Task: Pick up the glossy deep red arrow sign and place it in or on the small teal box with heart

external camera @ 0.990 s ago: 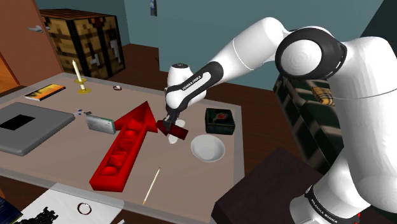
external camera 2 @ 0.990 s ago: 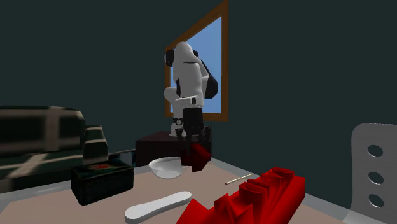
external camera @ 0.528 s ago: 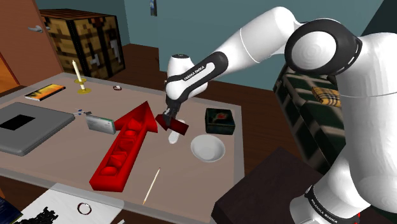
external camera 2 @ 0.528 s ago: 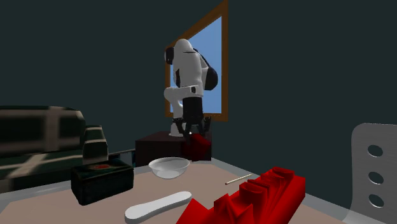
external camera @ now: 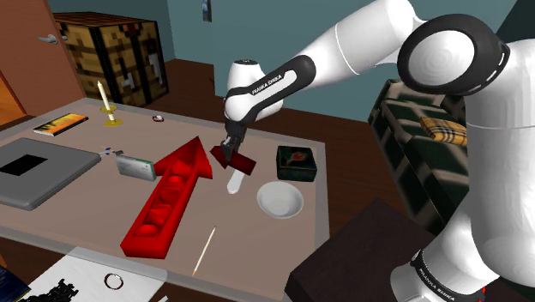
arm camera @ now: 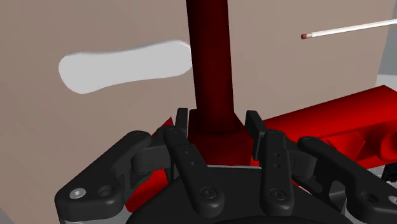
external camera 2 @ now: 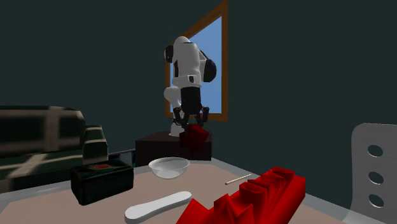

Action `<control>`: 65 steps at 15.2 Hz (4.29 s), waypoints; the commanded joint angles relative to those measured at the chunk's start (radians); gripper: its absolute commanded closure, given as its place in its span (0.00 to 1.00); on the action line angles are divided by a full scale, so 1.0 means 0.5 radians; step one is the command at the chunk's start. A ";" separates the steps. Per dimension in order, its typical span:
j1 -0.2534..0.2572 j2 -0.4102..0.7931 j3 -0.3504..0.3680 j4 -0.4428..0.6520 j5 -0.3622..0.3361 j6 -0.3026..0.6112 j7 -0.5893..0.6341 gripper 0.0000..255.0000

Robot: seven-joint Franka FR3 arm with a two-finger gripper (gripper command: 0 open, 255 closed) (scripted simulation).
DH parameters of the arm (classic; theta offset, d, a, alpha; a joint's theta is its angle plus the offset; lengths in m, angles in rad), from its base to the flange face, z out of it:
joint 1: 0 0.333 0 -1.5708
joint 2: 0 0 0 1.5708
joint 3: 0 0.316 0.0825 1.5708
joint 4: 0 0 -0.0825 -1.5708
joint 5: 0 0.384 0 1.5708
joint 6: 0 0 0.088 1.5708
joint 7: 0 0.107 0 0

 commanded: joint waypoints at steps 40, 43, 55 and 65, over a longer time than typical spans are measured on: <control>-0.966 0.088 -0.165 -0.064 0.293 0.055 -1.321 1.00; -0.970 0.144 -0.158 -0.063 0.302 0.109 -1.332 1.00; -0.973 0.189 -0.153 -0.059 0.309 0.150 -1.340 0.00; -0.974 -0.004 -0.175 -0.091 0.284 -0.012 -1.324 0.00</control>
